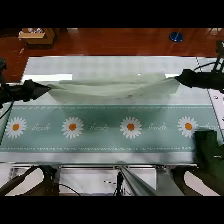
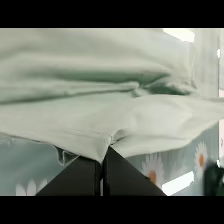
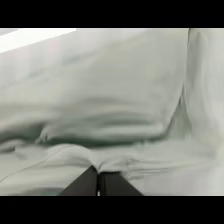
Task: Fold the shirts.
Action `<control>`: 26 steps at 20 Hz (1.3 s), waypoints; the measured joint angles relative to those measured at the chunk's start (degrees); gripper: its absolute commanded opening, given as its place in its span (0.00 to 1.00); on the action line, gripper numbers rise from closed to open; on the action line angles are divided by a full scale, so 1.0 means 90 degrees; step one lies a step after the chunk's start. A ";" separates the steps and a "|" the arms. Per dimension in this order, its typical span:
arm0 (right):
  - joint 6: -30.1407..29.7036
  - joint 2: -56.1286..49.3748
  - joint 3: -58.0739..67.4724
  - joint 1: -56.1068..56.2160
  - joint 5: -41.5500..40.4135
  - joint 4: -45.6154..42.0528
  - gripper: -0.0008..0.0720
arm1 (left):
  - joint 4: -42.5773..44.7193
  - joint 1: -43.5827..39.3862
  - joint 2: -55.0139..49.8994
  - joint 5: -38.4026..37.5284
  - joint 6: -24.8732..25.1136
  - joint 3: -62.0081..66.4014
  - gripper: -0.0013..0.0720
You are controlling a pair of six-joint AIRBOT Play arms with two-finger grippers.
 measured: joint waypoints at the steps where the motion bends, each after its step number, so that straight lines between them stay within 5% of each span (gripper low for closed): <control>1: 0.0017 -0.0313 0.0214 0.0061 -0.0185 0.0000 0.05 | -0.0053 -0.0114 -0.0153 0.0221 0.0005 0.0078 0.05; 17: 0.0080 -0.3546 0.1639 0.0265 -0.1664 0.0636 0.07 | -0.0182 -0.0816 -0.3672 0.0933 -0.0104 0.2157 0.05; 18: 0.0080 -0.3616 0.1647 0.0265 -0.1681 0.0668 0.20 | -0.0175 -0.0826 -0.3774 0.0935 -0.0104 0.2188 0.10; 20: 0.0078 -0.3677 0.1647 0.0265 -0.1678 0.0687 0.45 | -0.0131 -0.0828 -0.3922 0.0942 -0.0107 0.2227 0.49; 21: 0.0051 -0.3660 0.1654 0.0260 -0.1678 0.0697 0.52 | -0.0124 -0.0826 -0.3959 0.0942 -0.0124 0.2242 0.59; 26: -0.0138 -0.2926 0.1654 -0.0143 -0.1469 -0.0083 0.73 | 0.0010 -0.0410 -0.3825 0.0464 -0.0277 0.2266 0.58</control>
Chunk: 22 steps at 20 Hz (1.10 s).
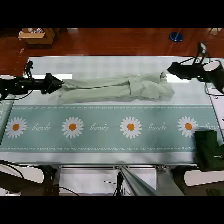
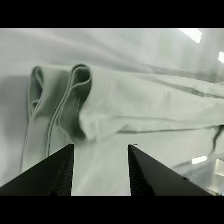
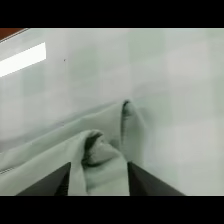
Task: Fold the shirts.
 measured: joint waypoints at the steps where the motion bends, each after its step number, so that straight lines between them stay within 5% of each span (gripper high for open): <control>1: 0.0083 0.0158 0.0000 -0.0160 0.0117 -0.0282 0.75 | 0.0104 0.0138 0.0051 -0.0211 -0.0134 0.0000 0.54; 6: 0.0364 0.0231 0.0000 -0.1154 0.1494 -0.0862 0.83 | 0.0954 0.0495 0.0333 -0.1311 -0.0476 0.0002 0.54; 10: -0.0005 -0.0335 0.0000 -0.1479 0.2455 -0.0049 0.83 | 0.1343 0.0476 0.0444 -0.1707 -0.0571 0.0002 0.54; 16: -0.0209 -0.1110 0.0002 -0.1030 0.2526 0.1064 0.81 | 0.1491 0.0308 0.0486 -0.1875 -0.0614 0.0002 0.54; 17: -0.0199 -0.1209 0.0010 -0.0879 0.2436 0.1202 0.76 | 0.1506 0.0272 0.0486 -0.1875 -0.0617 0.0002 0.54; 20: -0.0223 -0.1416 0.0000 -0.0427 0.2154 0.1336 0.12 | 0.1518 0.0197 0.0486 -0.1882 -0.0617 0.0002 0.52; 22: -0.0403 -0.1418 0.0022 -0.0223 0.2018 0.1430 0.05 | 0.1523 0.0170 0.0488 -0.1872 -0.0617 0.0002 0.36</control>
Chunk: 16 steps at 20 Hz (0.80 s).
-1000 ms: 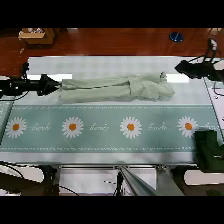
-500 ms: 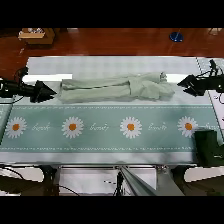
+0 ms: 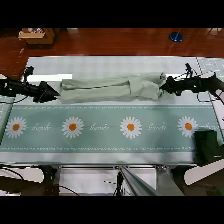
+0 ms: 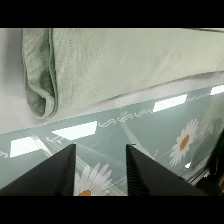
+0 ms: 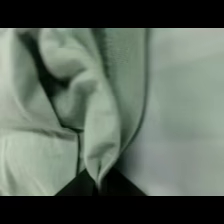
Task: Fold the shirts.
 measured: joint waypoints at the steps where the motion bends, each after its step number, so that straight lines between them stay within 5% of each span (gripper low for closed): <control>1: -0.0073 0.0058 0.0032 0.0056 -0.0039 0.0024 0.05 | -0.0012 -0.0007 0.0007 0.0002 0.0000 0.0000 0.33; 4: -0.0219 0.0461 0.0129 0.0100 0.0083 0.0097 0.05 | -0.0250 -0.0070 0.0063 0.0010 -0.0029 0.0000 0.05; 10: -0.0085 0.1768 0.0216 0.0092 0.1010 -0.0704 0.05 | -0.1307 -0.0702 0.0287 0.0151 -0.0044 0.0000 0.05; 16: 0.0306 0.2965 0.0228 0.0092 0.2157 -0.1501 0.05 | -0.2526 -0.2276 0.0350 0.0814 -0.0039 0.0000 0.05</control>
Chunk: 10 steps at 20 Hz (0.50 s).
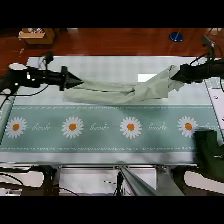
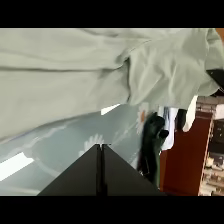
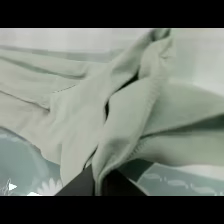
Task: Fold the shirts.
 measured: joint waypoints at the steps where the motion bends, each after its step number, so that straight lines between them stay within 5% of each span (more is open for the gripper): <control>1: 0.0078 0.0180 0.0000 0.0000 0.0197 -0.0087 0.05 | -0.0102 -0.0323 -0.0002 0.0189 0.0000 0.0000 0.05; 10: 0.0510 0.1591 0.0000 0.0027 0.1445 -0.0440 0.05 | -0.0430 -0.2973 -0.0279 0.1724 -0.0029 -0.0002 0.05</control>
